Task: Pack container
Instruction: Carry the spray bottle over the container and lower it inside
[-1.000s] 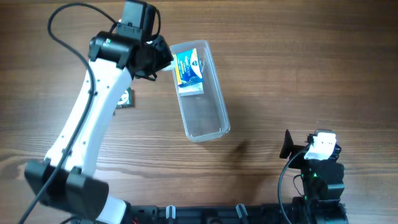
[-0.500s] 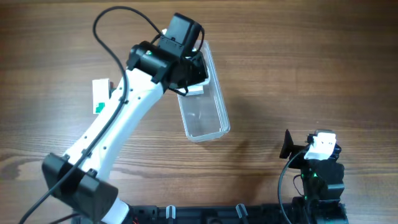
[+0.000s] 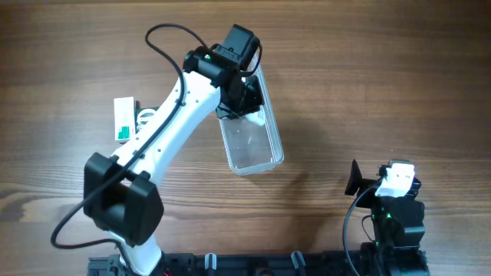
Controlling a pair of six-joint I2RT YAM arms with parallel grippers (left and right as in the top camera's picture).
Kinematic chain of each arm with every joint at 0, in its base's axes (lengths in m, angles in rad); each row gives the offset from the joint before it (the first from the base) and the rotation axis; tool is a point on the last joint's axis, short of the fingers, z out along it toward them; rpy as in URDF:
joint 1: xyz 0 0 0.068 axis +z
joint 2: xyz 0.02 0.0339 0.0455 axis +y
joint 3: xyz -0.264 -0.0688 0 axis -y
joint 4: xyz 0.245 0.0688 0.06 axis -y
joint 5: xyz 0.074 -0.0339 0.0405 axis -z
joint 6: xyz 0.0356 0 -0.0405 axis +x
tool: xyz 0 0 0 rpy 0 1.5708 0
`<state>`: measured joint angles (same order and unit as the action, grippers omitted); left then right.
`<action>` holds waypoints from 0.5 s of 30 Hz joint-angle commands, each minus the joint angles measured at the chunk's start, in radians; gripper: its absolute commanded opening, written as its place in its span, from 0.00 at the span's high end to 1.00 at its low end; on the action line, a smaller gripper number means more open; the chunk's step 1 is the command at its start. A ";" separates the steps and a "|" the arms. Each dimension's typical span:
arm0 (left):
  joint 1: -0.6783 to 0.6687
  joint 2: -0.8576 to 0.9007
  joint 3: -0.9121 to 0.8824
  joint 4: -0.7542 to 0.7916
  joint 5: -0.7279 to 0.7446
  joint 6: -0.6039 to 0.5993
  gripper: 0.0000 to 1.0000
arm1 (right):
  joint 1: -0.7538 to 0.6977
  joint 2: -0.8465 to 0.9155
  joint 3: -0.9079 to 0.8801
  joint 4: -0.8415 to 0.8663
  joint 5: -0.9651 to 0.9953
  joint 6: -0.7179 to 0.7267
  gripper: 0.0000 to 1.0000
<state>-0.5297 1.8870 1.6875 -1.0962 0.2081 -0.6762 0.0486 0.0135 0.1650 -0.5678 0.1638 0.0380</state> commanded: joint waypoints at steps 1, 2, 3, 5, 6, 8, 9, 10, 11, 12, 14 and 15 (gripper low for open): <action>-0.002 0.050 0.034 0.000 0.024 0.018 0.96 | -0.004 -0.006 -0.005 0.003 -0.009 0.016 0.00; -0.002 0.064 0.043 0.000 0.024 0.032 0.96 | -0.004 -0.006 -0.005 0.003 -0.009 0.016 0.00; -0.002 0.081 0.060 -0.003 0.028 0.050 0.94 | -0.004 -0.006 -0.005 0.003 -0.009 0.016 0.00; -0.002 0.114 0.091 -0.025 0.027 0.071 0.93 | -0.004 -0.006 -0.005 0.003 -0.009 0.016 0.00; -0.002 0.130 0.103 -0.034 0.027 0.076 0.93 | -0.004 -0.006 -0.005 0.003 -0.009 0.016 0.00; -0.002 0.156 0.114 -0.034 0.029 0.087 0.92 | -0.004 -0.006 -0.005 0.003 -0.009 0.016 0.00; -0.002 0.167 0.116 -0.034 0.029 0.089 0.92 | -0.004 -0.006 -0.005 0.003 -0.009 0.016 0.00; -0.002 0.172 0.116 -0.034 0.028 0.090 0.92 | -0.004 -0.006 -0.005 0.003 -0.009 0.016 0.00; -0.002 0.177 0.116 -0.034 0.028 0.093 0.91 | -0.004 -0.006 -0.005 0.003 -0.009 0.016 0.00; -0.002 0.181 0.117 -0.034 0.027 0.096 0.89 | -0.004 -0.006 -0.005 0.003 -0.009 0.016 0.00; -0.002 0.190 0.117 -0.034 0.028 0.118 0.81 | -0.004 -0.006 -0.005 0.003 -0.009 0.016 0.00; -0.002 0.195 0.117 -0.034 0.027 0.123 0.76 | -0.004 -0.006 -0.005 0.003 -0.009 0.016 0.00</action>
<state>-0.5297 2.0628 1.7721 -1.1294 0.2119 -0.5991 0.0486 0.0135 0.1650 -0.5678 0.1638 0.0380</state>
